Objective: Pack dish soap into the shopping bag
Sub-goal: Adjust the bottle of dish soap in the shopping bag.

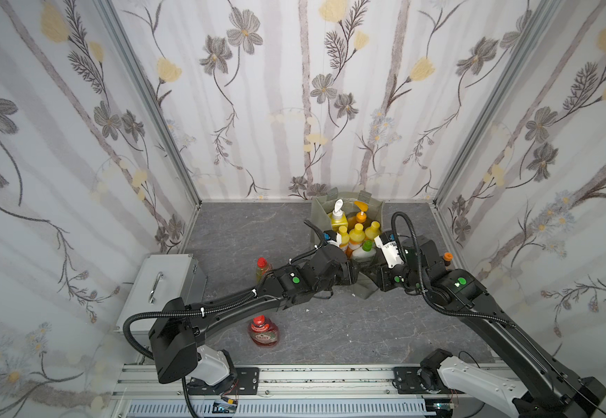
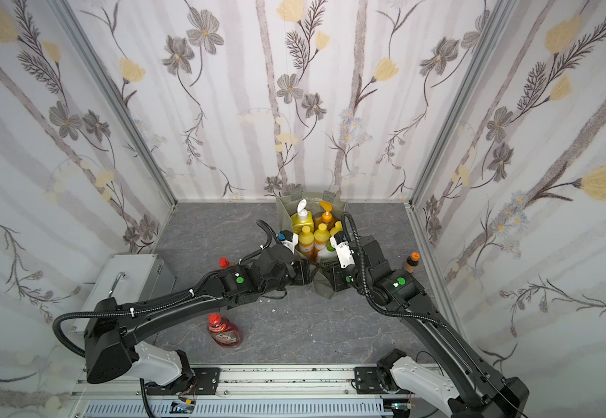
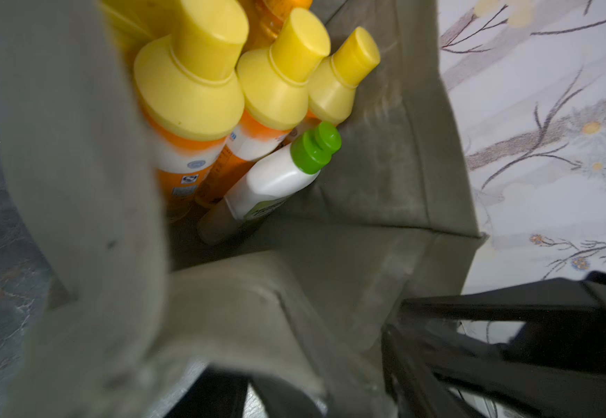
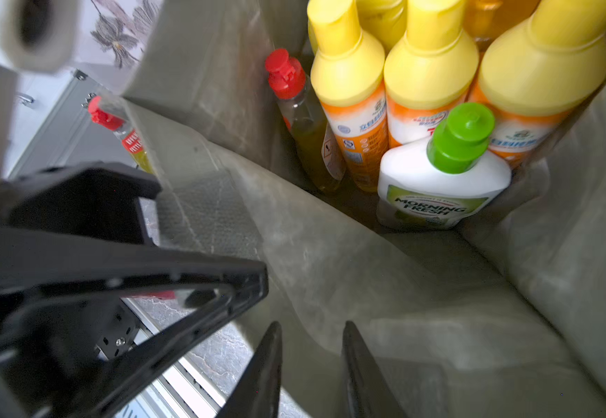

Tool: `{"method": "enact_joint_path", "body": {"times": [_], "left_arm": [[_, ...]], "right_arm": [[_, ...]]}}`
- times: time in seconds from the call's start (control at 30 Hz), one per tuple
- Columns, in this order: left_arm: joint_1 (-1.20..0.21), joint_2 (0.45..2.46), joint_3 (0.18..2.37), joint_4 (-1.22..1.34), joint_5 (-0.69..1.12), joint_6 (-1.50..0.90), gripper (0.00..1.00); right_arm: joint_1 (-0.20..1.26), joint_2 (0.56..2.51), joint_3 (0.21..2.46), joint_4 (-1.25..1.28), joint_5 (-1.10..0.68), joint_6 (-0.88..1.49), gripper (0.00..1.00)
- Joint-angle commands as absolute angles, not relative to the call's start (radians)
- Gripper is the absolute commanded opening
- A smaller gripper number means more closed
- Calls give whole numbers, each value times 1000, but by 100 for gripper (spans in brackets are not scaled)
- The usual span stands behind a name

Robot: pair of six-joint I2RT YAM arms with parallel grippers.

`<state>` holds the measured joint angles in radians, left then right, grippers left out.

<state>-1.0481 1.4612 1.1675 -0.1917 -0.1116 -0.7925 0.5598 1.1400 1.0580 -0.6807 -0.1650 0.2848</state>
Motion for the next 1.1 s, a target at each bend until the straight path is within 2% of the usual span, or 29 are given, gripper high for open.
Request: {"method": "enact_joint_path", "body": {"times": [0.0,0.1,0.23,0.4,0.87,1.07], "left_arm": [[-1051,1447,1139,-188,-137,-824,34],[-1055,1462,1124,-165,-117,-826,28],[-1066,1492,1122,-124,-90,-830,25],[-1074,1489,1114,-101,-97,-822,25],[-1074,1483,1121,-46,-61,-805,26],[-1074,1471,1116,-35,-54,-802,25]], "right_arm": [[511,1130,1118,-675,-123,305,31],[485,1163,1200,-664,-118,313,32],[488,1258,1274,-638,-143,318,34],[492,1338,1279,-596,-138,318,36],[508,1556,1325,-692,83,316,42],[509,1648,1365,-705,123,321,46]]}}
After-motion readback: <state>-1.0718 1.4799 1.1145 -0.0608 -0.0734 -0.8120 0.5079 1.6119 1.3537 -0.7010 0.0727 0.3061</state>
